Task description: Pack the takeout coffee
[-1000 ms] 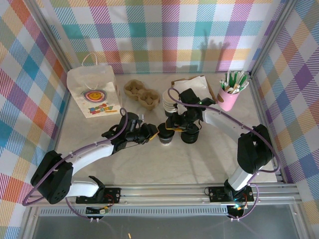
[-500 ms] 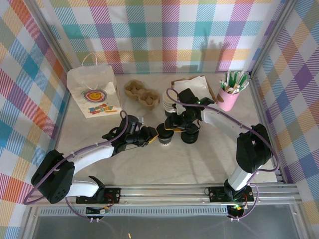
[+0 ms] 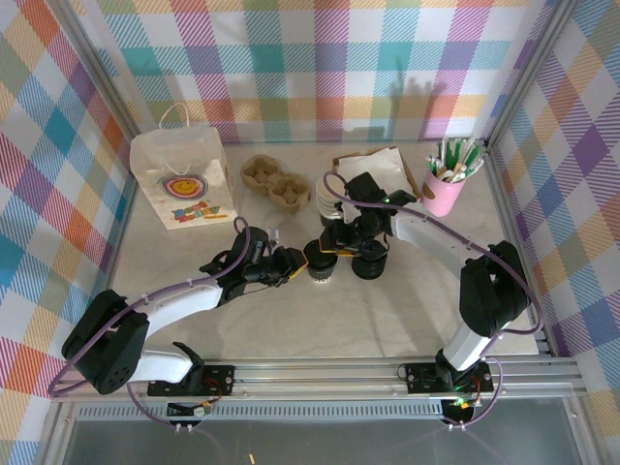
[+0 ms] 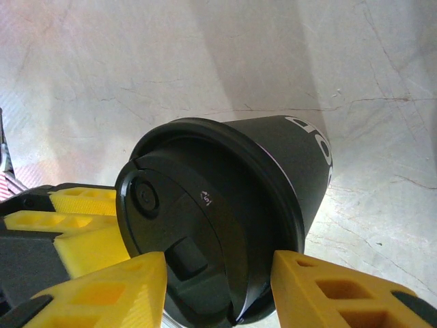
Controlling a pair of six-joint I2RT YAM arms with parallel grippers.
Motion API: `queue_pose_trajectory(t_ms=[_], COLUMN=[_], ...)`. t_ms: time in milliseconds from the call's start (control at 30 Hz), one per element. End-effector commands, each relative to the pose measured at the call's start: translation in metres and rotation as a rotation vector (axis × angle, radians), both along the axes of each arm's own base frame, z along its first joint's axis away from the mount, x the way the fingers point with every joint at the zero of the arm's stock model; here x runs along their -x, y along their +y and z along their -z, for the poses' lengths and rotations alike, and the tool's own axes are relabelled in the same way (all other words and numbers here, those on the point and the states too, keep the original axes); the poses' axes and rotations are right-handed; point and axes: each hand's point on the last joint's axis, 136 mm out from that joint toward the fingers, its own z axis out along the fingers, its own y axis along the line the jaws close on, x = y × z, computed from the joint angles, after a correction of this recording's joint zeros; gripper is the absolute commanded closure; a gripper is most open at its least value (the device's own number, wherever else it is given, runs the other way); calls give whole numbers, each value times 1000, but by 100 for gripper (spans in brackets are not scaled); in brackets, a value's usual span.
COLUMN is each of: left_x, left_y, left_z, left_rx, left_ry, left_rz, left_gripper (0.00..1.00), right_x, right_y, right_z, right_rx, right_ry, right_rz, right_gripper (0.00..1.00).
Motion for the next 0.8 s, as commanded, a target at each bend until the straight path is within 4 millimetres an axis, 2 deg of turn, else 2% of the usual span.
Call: queue_pose_trajectory(t_ms=[0, 133, 233, 333, 500, 633, 767], left_x=[27, 29, 25, 20, 12, 4, 0], left_y=[21, 23, 19, 15, 21, 20, 14], left_z=[60, 70, 67, 53, 25, 14, 11], left_rx=[-145, -157, -154, -149, -196, -219, -240], left_ry=[140, 156, 148, 120, 45, 8, 17], left_rz=[4, 7, 14, 23, 17, 23, 59], left_gripper=[74, 74, 74, 74, 74, 74, 74], right_x=[29, 29, 28, 25, 18, 16, 14], right_y=[-15, -17, -16, -15, -14, -10, -6], right_z=[43, 45, 40, 32, 15, 8, 3], right_rx=[107, 120, 111, 107, 115, 106, 102], right_ry=[152, 152, 144, 118, 60, 37, 21], right_rz=[8, 7, 7, -1, -16, -24, -31], right_gripper=[54, 54, 54, 53, 53, 53, 52])
